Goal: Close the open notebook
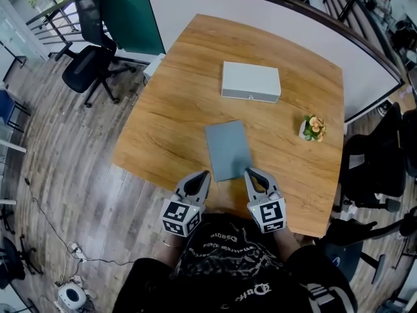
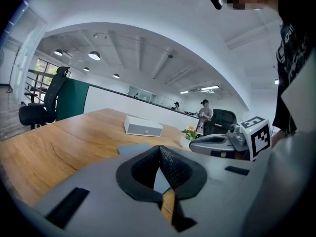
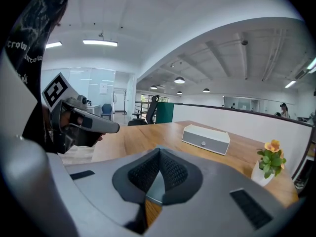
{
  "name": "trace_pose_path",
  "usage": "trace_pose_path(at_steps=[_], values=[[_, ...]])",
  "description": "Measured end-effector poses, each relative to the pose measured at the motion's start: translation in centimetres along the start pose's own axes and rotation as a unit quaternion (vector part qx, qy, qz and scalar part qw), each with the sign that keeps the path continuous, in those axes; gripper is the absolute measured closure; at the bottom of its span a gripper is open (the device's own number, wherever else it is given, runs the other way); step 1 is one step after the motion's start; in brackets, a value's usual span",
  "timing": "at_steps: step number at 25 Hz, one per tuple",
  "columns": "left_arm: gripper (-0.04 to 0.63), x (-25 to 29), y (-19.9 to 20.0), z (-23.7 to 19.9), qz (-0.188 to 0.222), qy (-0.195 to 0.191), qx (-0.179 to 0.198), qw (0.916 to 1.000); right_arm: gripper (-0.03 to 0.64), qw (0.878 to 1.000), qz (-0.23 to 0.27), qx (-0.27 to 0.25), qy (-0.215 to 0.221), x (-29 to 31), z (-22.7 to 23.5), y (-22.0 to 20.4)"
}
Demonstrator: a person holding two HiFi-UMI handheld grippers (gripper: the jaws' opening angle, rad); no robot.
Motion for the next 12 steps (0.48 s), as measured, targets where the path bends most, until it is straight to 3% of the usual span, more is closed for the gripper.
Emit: trace_pose_path(at_steps=[4, 12], values=[[0.574, 0.25, -0.30, -0.08, -0.016, 0.012, 0.017, 0.9997, 0.611, 1.000, -0.010, -0.004, -0.004, 0.10, 0.35, -0.53], [0.574, 0.47, 0.04, -0.04, -0.001, 0.018, 0.003, 0.9998, 0.612, 1.000, -0.014, -0.008, 0.000, 0.12, 0.81, -0.96]])
Point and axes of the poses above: the fingertips, and each gripper's own axes: x forward along the fingers, z to its right, y out of its top, the point moved 3 cm from there along -x, backward along the fingers, and after that the axes turned 4 degrees about z, right-handed, at the moved point
